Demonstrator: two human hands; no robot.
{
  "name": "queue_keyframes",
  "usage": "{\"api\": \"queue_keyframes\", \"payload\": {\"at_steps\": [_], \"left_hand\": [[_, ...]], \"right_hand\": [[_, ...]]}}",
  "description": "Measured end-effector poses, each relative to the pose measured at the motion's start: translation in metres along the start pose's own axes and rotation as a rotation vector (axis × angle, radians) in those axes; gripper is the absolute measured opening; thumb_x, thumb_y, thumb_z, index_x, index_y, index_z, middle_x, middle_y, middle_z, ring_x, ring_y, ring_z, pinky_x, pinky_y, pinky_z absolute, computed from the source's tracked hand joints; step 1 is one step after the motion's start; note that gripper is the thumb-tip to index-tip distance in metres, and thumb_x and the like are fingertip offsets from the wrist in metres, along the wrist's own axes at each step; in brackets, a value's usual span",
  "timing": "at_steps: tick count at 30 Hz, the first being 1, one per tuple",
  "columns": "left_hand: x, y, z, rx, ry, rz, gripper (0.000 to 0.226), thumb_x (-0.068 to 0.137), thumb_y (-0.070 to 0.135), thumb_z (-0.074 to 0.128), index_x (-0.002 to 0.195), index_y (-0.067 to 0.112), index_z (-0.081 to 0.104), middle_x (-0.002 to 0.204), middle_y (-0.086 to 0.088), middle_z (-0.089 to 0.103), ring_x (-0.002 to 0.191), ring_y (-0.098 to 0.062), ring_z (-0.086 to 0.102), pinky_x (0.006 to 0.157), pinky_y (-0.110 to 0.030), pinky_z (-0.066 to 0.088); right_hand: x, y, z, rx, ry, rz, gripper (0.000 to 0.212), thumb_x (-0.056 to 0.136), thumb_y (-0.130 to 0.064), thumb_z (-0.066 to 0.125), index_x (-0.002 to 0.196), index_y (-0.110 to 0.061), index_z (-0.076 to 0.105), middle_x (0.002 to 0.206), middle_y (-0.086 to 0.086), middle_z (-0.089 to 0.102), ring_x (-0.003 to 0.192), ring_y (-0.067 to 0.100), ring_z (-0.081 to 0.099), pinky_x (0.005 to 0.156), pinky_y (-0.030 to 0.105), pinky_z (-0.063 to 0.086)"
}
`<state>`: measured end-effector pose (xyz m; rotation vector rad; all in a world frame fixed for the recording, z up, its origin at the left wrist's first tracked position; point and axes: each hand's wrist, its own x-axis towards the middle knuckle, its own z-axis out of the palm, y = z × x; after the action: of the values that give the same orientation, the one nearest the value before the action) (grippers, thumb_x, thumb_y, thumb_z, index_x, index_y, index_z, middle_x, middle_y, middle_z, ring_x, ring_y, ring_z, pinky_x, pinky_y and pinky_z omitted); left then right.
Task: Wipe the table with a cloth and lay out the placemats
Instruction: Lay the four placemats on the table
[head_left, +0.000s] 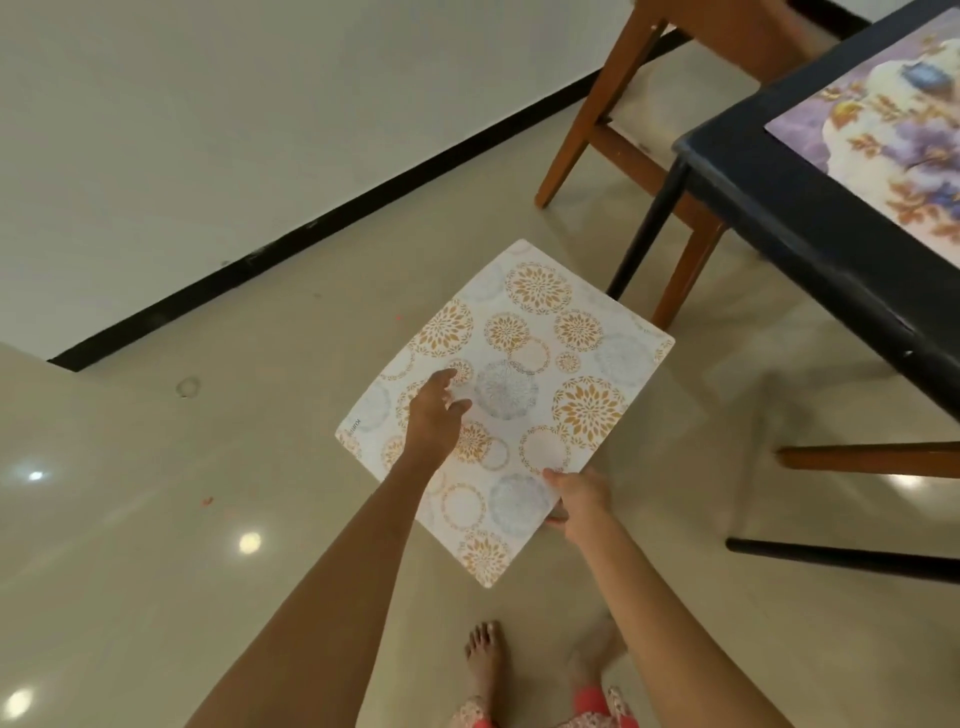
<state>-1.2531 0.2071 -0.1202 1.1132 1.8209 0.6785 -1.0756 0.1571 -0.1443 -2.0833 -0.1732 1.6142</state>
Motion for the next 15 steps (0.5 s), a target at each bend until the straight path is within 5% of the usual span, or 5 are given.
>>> {"api": "queue_keyframes", "payload": {"at_steps": [4,7,9,12,15], "left_hand": [[0.002,0.005,-0.005,0.021,0.002,-0.012,0.045,0.094,0.009,0.057,0.137,0.016,0.046,0.142,-0.008,0.047,0.125,-0.023,0.049,0.095,-0.033,0.048],[0.005,0.005,-0.005,0.065,0.016,-0.025,0.046,0.095,0.007,0.054,0.139,0.014,0.044,0.146,-0.008,0.042,0.086,0.001,0.055,0.056,-0.005,0.045],[0.005,0.005,-0.003,0.095,0.032,-0.044,0.046,0.096,0.007,0.054,0.14,0.014,0.043,0.147,-0.009,0.04,0.07,0.006,0.046,0.05,-0.003,0.042],[0.002,0.008,-0.003,0.146,0.07,-0.027,0.046,0.094,0.008,0.055,0.138,0.018,0.044,0.148,-0.01,0.039,0.104,-0.022,0.059,0.085,-0.033,0.053],[-0.001,0.011,-0.002,0.277,0.133,-0.012,0.048,0.096,0.009,0.049,0.142,0.013,0.037,0.148,-0.012,0.038,0.136,-0.032,0.033,0.11,-0.051,0.03]], "right_hand": [[-0.005,-0.004,-0.002,-0.037,0.122,-0.242,0.035,0.089,0.004,0.055,0.116,-0.019,0.055,0.105,0.002,0.065,0.087,0.022,0.063,0.068,0.038,0.057],[-0.012,-0.008,-0.007,-0.078,0.213,-0.413,0.045,0.087,0.008,0.042,0.112,-0.026,0.058,0.096,-0.01,0.065,0.08,0.013,0.062,0.066,0.03,0.052],[-0.018,-0.014,-0.012,-0.058,0.219,-0.476,0.052,0.085,0.011,0.039,0.105,-0.033,0.059,0.091,-0.017,0.064,0.084,0.011,0.064,0.071,0.031,0.054],[-0.022,-0.025,-0.02,0.031,0.222,-0.511,0.051,0.086,0.01,0.041,0.102,-0.035,0.06,0.091,-0.018,0.065,0.082,0.006,0.063,0.07,0.027,0.053],[-0.024,-0.032,-0.033,0.087,0.213,-0.56,0.045,0.087,0.009,0.043,0.106,-0.028,0.063,0.095,-0.01,0.067,0.083,0.005,0.064,0.068,0.024,0.052]]}}
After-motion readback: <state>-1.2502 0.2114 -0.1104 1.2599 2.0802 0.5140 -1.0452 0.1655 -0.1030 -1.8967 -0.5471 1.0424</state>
